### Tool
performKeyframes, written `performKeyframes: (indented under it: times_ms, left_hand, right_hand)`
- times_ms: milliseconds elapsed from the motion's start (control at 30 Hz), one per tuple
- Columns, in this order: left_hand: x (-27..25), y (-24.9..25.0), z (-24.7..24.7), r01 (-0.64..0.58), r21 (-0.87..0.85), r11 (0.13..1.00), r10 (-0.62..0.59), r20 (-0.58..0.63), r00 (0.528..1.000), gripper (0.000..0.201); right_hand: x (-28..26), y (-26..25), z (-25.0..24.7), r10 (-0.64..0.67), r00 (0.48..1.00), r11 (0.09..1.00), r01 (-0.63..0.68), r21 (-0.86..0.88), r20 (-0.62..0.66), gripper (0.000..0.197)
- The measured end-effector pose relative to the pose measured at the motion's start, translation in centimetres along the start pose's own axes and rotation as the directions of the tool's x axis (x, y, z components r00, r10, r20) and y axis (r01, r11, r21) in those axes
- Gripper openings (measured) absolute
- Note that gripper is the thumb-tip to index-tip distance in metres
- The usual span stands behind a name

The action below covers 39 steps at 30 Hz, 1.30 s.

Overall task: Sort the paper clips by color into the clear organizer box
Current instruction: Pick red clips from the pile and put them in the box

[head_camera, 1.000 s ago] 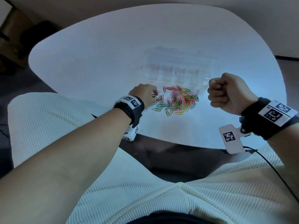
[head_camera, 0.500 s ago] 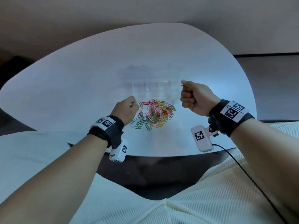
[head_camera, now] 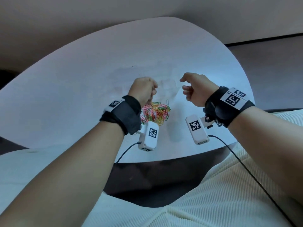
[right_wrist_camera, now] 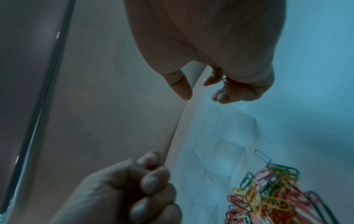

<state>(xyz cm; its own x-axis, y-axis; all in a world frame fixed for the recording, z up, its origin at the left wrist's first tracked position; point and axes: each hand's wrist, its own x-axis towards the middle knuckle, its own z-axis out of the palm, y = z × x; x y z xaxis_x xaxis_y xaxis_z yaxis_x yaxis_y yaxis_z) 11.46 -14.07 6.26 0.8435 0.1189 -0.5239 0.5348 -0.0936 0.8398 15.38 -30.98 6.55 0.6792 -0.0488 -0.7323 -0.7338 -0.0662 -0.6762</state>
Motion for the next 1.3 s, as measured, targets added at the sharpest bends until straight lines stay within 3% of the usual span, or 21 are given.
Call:
performKeyframes:
  times_ms: [33,100,133,200,267,367,467,600,667,800,933,1033,1133,1200,1300]
  left_hand:
    - [0.9,0.0,0.4,0.018,0.193,0.981,-0.016,-0.012,1.000,0.028]
    - [1.8,0.0,1.3,0.041,0.559,0.828,-0.014,-0.053,0.999,0.029]
    - [2.0,0.0,1.8,0.042,0.669,0.742,0.006,-0.070,0.998,0.029]
    - [2.0,0.3,2.7,0.046,0.736,0.675,0.029,-0.089,0.996,0.020]
    - [2.2,0.7,3.3,0.058,0.726,0.686,0.027,-0.105,0.994,0.016]
    - [3.0,1.2,3.9,0.053,0.698,0.714,0.029,-0.106,0.994,0.021]
    - [4.0,1.7,4.5,0.034,0.595,0.803,0.041,-0.113,0.993,0.025]
    - [4.7,2.0,5.4,-0.030,0.376,0.926,0.061,-0.071,0.996,0.028]
    - [4.5,2.0,5.7,-0.074,0.306,0.949,0.093,-0.046,0.995,0.041]
    - [4.6,1.4,5.9,-0.136,0.340,0.931,0.126,0.050,0.991,0.057]
    - [4.3,0.6,4.7,-0.193,0.369,0.909,0.192,0.040,0.981,0.059]
    - [3.1,0.3,2.7,-0.261,0.393,0.882,0.297,-0.034,0.954,0.048]
    - [1.3,-0.8,0.3,-0.283,0.468,0.837,0.349,-0.059,0.935,0.033]
    - [0.1,-2.1,-1.0,-0.278,0.529,0.802,0.354,-0.046,0.934,0.024]
    - [-1.3,-4.7,-2.6,-0.226,0.597,0.769,0.307,-0.035,0.951,0.014]
  right_hand:
    - [0.1,-0.3,0.0,-0.019,1.000,1.000,0.019,-0.013,-0.007,0.016]
    - [0.2,-0.8,0.2,-0.065,0.998,0.998,0.065,-0.002,-0.005,0.023]
    - [0.3,-1.1,0.4,-0.089,0.996,0.996,0.088,0.031,0.007,0.021]
    - [0.6,-1.6,0.5,-0.112,0.993,0.985,0.105,0.135,0.044,0.017]
    - [0.9,-1.9,0.5,-0.096,0.993,0.980,0.084,0.179,0.062,0.019]
    - [1.4,-1.8,0.3,-0.048,0.989,0.985,0.023,0.173,0.138,0.044]
    - [1.2,-1.9,0.3,-0.014,0.979,0.986,-0.021,0.163,0.205,0.060]
    - [0.8,-2.3,0.2,-0.095,0.987,0.984,0.072,0.166,0.132,0.049]
    - [0.8,-2.5,-0.1,-0.151,0.986,0.975,0.137,0.174,0.069,0.052]
    - [0.8,-2.7,-0.7,-0.182,0.983,0.966,0.171,0.196,0.038,0.052]
    - [0.8,-2.7,-0.9,-0.251,0.968,0.961,0.251,0.115,-0.018,0.027]
    - [0.8,-2.7,-0.8,-0.330,0.943,0.944,0.331,0.005,-0.029,0.013]
    - [0.8,-2.3,-0.6,-0.365,0.929,0.919,0.370,-0.136,0.063,0.010]
    - [0.8,-1.4,-0.3,-0.380,0.911,0.850,0.412,-0.328,0.161,0.010]
    - [0.8,0.6,0.3,-0.341,0.876,0.585,0.483,-0.652,0.342,0.010]
